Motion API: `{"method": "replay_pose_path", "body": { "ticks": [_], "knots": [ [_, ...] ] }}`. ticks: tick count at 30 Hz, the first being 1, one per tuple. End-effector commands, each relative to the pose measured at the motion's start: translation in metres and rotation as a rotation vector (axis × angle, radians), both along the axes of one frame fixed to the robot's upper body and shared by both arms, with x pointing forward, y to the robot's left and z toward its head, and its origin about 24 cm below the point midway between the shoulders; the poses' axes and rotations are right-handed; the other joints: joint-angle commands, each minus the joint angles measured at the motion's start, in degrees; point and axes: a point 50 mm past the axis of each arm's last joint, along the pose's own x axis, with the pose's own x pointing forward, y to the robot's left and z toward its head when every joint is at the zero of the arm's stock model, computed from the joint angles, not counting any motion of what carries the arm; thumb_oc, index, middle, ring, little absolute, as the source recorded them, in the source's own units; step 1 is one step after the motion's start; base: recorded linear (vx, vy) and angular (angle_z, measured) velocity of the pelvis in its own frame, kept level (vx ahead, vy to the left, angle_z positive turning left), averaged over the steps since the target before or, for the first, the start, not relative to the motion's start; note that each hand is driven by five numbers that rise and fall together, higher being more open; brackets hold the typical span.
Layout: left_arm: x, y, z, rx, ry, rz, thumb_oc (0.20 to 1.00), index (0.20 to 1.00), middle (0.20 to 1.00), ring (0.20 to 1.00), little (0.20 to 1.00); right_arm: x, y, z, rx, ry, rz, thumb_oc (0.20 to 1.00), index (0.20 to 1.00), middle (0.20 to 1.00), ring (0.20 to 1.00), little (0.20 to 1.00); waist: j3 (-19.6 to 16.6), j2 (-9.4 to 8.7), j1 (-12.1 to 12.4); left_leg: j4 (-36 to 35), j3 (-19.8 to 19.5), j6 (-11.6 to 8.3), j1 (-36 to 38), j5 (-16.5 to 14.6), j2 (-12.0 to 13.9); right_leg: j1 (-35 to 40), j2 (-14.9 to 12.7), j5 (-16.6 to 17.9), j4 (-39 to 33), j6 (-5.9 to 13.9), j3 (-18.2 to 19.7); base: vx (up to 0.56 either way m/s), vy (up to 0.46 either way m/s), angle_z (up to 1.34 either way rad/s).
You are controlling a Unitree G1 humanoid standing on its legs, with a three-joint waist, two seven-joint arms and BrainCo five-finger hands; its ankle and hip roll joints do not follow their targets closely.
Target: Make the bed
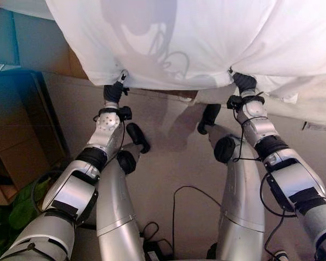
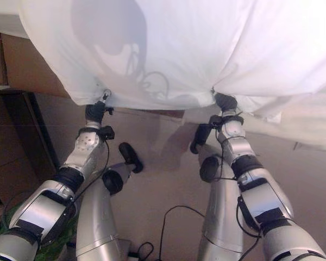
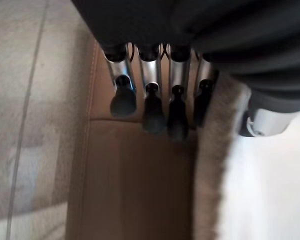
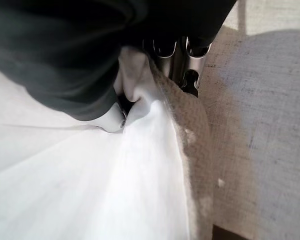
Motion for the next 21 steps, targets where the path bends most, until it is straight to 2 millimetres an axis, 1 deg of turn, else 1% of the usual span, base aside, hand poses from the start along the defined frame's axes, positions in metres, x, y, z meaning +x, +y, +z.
{"method": "replay_pose_path", "body": {
  "ticks": [1,2,3,4,5,6,7,8,9,10,11,13,14,15,16,17,18,19,20,21],
  "knots": [
    [-0.009,0.023,-0.053,0.091,0.205,0.139,1.0,1.0,1.0,1.0,1.0,-0.033,-0.076,-0.122,-0.087,0.492,-0.299,0.31,0.31,0.31,0.31,0.31,-1.13,1.64,-0.86,3.75,0.6,1.9,-0.07,-1.2,-2.11,-0.1,0.26,-9.9,12.68,6.25,4.25,0.07,0.015,-0.07],
    [-0.008,0.025,-0.06,0.134,0.25,0.155,1.0,1.0,1.0,1.0,1.0,-0.036,-0.078,-0.13,-0.102,0.532,-0.31,1.0,1.0,1.0,1.0,1.0,-1.13,1.56,-0.99,5.42,0.29,2.13,-0.3,-1.81,-1.96,-0.11,0.02,-10.68,14.27,6.06,4.29,0.08,0.014,-0.03],
    [-0.009,0.03,-0.073,0.248,0.331,0.187,1.0,1.0,1.0,1.0,1.0,-0.042,-0.081,-0.146,-0.149,0.609,-0.324,1.0,1.0,1.0,1.0,1.0,-1.13,1.4,-1.07,7.95,-0.32,2.69,-0.34,-2.78,-1.74,-0.11,-0.05,-11.99,16.8,5.61,4.7,0.1,0.029,0.01],
    [-0.011,0.035,-0.082,0.29,0.379,0.205,1.0,1.0,1.0,1.0,1.0,-0.047,-0.085,-0.154,-0.174,0.649,-0.334,1.0,1.0,1.0,1.0,1.0,-1.13,1.34,-1.13,9.01,-0.55,3.01,-0.18,-3.55,-1.56,-0.1,-0.11,-12.43,17.82,5.48,4.99,0.07,0.024,0.04],
    [-0.011,0.034,-0.083,0.291,0.38,0.205,1.0,1.0,1.0,1.0,1.0,-0.047,-0.085,-0.154,-0.175,0.65,-0.334,1.0,1.0,1.0,1.0,1.0,-1.13,1.33,-1.12,9.15,-0.54,3.02,-0.14,-3.7,-1.53,-0.11,-0.11,-12.55,17.96,5.51,5.05,0.06,0.025,0.05],
    [-0.017,0.042,-0.098,0.299,0.448,0.217,1.0,1.0,1.0,1.0,1.0,-0.058,-0.096,-0.169,-0.214,0.73,-0.357,1.0,1.0,1.0,1.0,1.0,-1.13,0.97,-1.15,10.54,-0.74,3.4,0.16,-4.48,-1.32,-0.08,-0.43,-12.76,19.14,5.24,5.61,0.04,0.009,0.04],
    [-0.017,0.042,-0.098,0.299,0.449,0.216,1.0,1.0,1.0,1.0,1.0,-0.058,-0.096,-0.169,-0.215,0.731,-0.357,1.0,1.0,1.0,1.0,1.0,-1.13,0.94,-1.18,10.6,-0.71,3.41,0.22,-4.56,-1.32,-0.08,-0.45,-12.82,19.23,5.26,5.68,0.0,0.0,0.0],
    [-0.021,0.047,-0.106,0.276,0.48,0.228,1.0,1.0,1.0,1.0,1.0,-0.064,-0.101,-0.176,-0.227,0.762,-0.368,1.0,1.0,1.0,1.0,1.0,-1.13,0.76,-1.27,10.73,-0.5,3.47,0.59,-4.69,-1.25,-0.06,-0.56,-12.69,19.4,5.2,5.99,-0.03,-0.011,-0.05],
    [-0.034,0.058,-0.126,0.248,0.552,0.244,1.0,1.0,1.0,1.0,1.0,-0.081,-0.112,-0.194,-0.242,0.839,-0.388,1.0,1.0,1.0,1.0,1.0,-1.13,0.42,-1.32,10.26,-0.06,3.45,2.0,-4.28,-1.39,1.33,-0.87,-12.12,18.81,5.11,6.15,-0.03,-0.011,-0.06],
    [-0.034,0.058,-0.127,0.248,0.555,0.243,1.0,1.0,1.0,1.0,1.0,-0.082,-0.112,-0.194,-0.243,0.841,-0.387,1.0,1.0,1.0,1.0,1.0,-1.13,0.43,-1.34,10.08,-0.05,3.43,2.26,-4.22,-1.43,1.62,-0.87,-12.1,18.65,5.11,6.08,-0.08,-0.01,-0.01],
    [-0.048,0.067,-0.147,0.239,0.626,0.255,1.0,1.0,1.0,1.0,1.0,-0.097,-0.121,-0.208,-0.24,0.899,-0.41,1.0,1.0,1.0,1.0,1.0,-1.13,0.28,-1.3,8.41,0.45,3.18,4.8,-3.63,-1.46,4.49,-1.08,-11.43,16.81,5.19,5.32,-0.09,0.007,-0.02],
    [-0.06,0.077,-0.161,0.239,0.677,0.272,1.0,1.0,1.0,1.0,1.0,-0.116,-0.133,-0.222,-0.238,0.963,-0.44,1.0,1.0,1.0,1.0,1.0,-1.13,0.31,-1.22,5.08,1.27,2.73,8.69,-2.59,-1.68,8.92,-1.4,-10.61,13.23,5.33,4.26,-0.1,0.012,0.01],
    [-0.061,0.076,-0.162,0.239,0.68,0.271,1.0,1.0,1.0,1.0,1.0,-0.117,-0.133,-0.222,-0.239,0.966,-0.44,1.0,1.0,1.0,1.0,1.0,-1.13,0.32,-1.19,4.63,1.32,2.71,9.13,-2.39,-1.74,9.4,-1.37,-10.47,12.81,5.33,4.1,-0.13,0.016,0.06],
    [-0.069,0.081,-0.17,0.241,0.703,0.271,1.0,1.0,1.0,1.0,1.0,-0.135,-0.146,-0.233,-0.218,1.023,-0.471,1.0,1.0,1.0,1.0,1.0,-1.13,0.29,-1.16,0.21,2.44,2.11,13.29,-1.23,-1.8,14.19,-1.57,-9.65,8.47,5.59,3.26,-0.1,0.011,0.05],
    [-0.07,0.081,-0.171,0.242,0.706,0.269,1.0,1.0,1.0,1.0,1.0,-0.137,-0.146,-0.234,-0.219,1.027,-0.471,1.0,1.0,1.0,1.0,1.0,-1.13,0.3,-1.1,-0.33,2.53,2.09,13.83,-1.0,-1.86,14.75,-1.51,-9.47,7.97,5.6,3.11,-0.16,0.03,0.06],
    [-0.076,0.083,-0.177,0.229,0.71,0.268,1.0,1.0,1.0,1.0,1.0,-0.158,-0.157,-0.245,-0.192,1.076,-0.506,1.0,1.0,1.0,1.0,1.0,-1.13,0.23,-0.94,-4.91,3.48,1.51,18.86,0.28,-2.15,20.38,-1.56,-8.72,3.43,6.0,2.05,-0.08,0.021,0.07],
    [-0.077,0.083,-0.178,0.23,0.714,0.266,1.0,1.0,1.0,1.0,1.0,-0.159,-0.157,-0.246,-0.192,1.08,-0.506,1.0,1.0,1.0,1.0,1.0,-1.13,0.26,-0.89,-5.41,3.53,1.48,19.38,0.48,-2.21,20.95,-1.52,-8.57,2.96,6.01,1.88,-0.1,0.025,0.08],
    [-0.081,0.084,-0.181,0.224,0.72,0.266,1.0,1.0,1.0,1.0,1.0,-0.168,-0.161,-0.251,-0.181,1.102,-0.524,1.0,1.0,1.0,1.0,1.0,-1.13,0.29,-0.73,-7.18,3.77,1.34,21.54,1.06,-2.52,23.2,-1.33,-8.49,1.64,6.18,1.25,-0.08,0.003,0.01],
    [-0.084,0.085,-0.183,0.207,0.711,0.264,1.0,1.0,1.0,1.0,1.0,-0.184,-0.166,-0.26,-0.132,1.134,-0.548,1.0,1.0,1.0,1.0,1.0,-1.13,-0.07,-0.99,-11.1,4.64,0.58,27.32,2.09,-3.02,29.63,-1.07,-7.91,-2.15,6.97,-0.27,-0.08,0.004,-0.01],
    [-0.084,0.085,-0.183,0.207,0.711,0.264,1.0,1.0,1.0,1.0,1.0,-0.184,-0.166,-0.26,-0.132,1.134,-0.548,1.0,1.0,1.0,1.0,1.0,-1.13,-0.04,-0.98,-11.57,4.68,0.63,27.51,2.42,-3.09,29.89,-1.02,-7.62,-2.62,6.91,-0.43,-0.04,-0.014,-0.04]
  ]
}}
